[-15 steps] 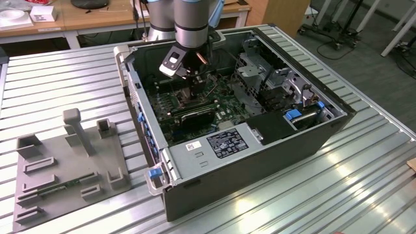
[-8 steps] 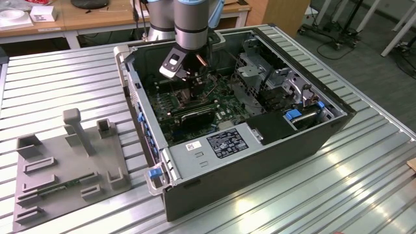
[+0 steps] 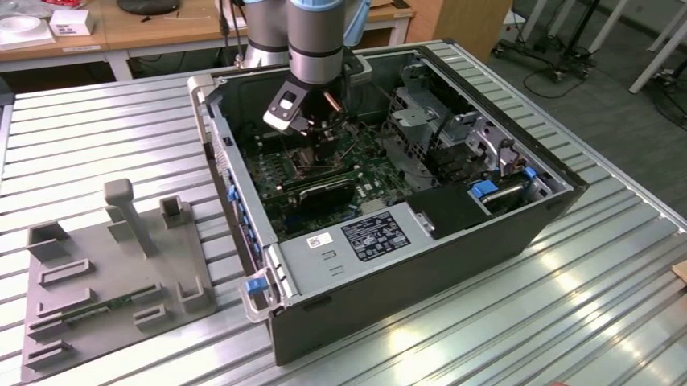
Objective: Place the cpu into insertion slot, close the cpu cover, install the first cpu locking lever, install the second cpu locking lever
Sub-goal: 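Place the cpu into insertion slot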
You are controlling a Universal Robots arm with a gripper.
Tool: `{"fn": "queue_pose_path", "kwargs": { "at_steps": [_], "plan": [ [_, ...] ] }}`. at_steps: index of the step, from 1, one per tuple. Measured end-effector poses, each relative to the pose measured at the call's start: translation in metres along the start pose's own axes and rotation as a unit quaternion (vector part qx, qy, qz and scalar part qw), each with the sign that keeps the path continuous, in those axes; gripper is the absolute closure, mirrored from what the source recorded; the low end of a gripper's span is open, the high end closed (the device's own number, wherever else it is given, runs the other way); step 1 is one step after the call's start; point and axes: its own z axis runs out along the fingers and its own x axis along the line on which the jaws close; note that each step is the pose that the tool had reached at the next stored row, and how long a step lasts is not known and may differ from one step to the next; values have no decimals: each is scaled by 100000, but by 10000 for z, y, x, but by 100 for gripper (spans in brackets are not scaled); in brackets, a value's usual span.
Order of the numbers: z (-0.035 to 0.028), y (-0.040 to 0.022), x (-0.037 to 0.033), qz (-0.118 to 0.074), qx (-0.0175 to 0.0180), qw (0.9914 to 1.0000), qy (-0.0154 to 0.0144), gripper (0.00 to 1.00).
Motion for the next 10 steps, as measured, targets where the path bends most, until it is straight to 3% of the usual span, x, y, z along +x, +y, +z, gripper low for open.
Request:
{"fn": "queue_pose_path", "kwargs": {
  "at_steps": [10],
  "plan": [
    [23, -20, -1, -34, -73, 100000, 23, 46]
  ]
}}
